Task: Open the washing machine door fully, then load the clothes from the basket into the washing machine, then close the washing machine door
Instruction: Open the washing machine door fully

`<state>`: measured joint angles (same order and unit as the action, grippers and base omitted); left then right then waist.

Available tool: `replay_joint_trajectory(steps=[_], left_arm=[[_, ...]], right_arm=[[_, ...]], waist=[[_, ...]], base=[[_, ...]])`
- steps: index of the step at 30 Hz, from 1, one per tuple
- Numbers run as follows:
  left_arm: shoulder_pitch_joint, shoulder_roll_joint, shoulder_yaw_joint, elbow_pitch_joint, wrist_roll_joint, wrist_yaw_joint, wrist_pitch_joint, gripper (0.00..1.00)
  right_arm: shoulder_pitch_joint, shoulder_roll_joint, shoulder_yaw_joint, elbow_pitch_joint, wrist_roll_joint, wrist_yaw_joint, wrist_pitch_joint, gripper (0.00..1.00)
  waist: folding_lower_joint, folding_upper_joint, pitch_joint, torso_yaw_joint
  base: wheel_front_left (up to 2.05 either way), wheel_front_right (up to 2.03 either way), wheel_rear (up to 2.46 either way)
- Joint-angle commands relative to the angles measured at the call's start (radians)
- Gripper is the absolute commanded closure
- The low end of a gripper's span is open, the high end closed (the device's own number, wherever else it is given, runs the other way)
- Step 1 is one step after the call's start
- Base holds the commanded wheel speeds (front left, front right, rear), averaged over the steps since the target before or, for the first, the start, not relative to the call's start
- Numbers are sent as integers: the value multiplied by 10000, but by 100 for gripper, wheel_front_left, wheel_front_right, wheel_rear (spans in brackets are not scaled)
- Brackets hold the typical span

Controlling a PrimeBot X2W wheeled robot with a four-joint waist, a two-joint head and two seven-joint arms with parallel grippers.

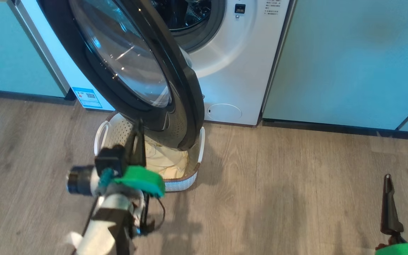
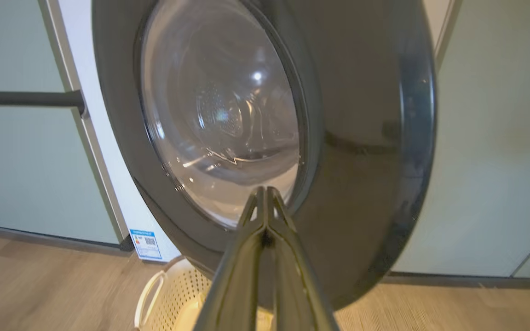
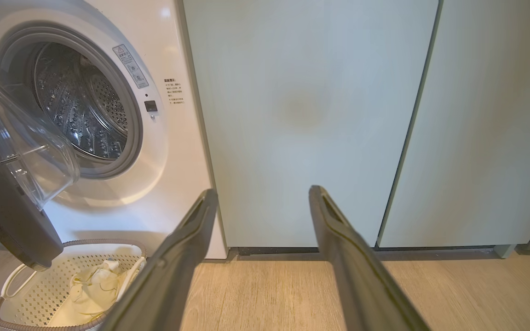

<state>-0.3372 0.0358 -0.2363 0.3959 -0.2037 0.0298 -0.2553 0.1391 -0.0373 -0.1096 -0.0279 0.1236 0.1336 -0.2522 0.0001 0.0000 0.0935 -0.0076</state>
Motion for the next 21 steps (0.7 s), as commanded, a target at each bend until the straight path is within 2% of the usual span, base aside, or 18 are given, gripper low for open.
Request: replay_joint_trajectory(steps=[1, 7, 10, 16, 21], left_arm=[[-629, 189, 458, -473, 126, 112, -65, 100], [-1486, 432, 990, -1731, 610, 534, -65, 100], [-1979, 423, 1041, -2588, 779, 601, -65, 100], [-2899, 299, 512, -3394, 718, 319, -65, 100], [-3209, 171, -668, -3326, 34, 49, 150, 100]], right_arm=[[-223, -130, 169, -300, 88, -29, -95, 0], [-189, -130, 186, -258, 134, -29, -95, 0], [-154, -130, 203, -244, 157, -29, -95, 0], [-120, -130, 254, -219, 148, -29, -95, 0], [-37, -130, 353, -129, 173, -29, -95, 0]], waist=[[-1, 0, -4, 8], [-1, 0, -65, 18], [-1, 0, -110, 17], [-1, 0, -173, -109], [-1, 0, -284, -327]], base=[[0, 0, 0], [0, 0, 0], [0, 0, 0], [0, 0, 0], [0, 0, 0]])
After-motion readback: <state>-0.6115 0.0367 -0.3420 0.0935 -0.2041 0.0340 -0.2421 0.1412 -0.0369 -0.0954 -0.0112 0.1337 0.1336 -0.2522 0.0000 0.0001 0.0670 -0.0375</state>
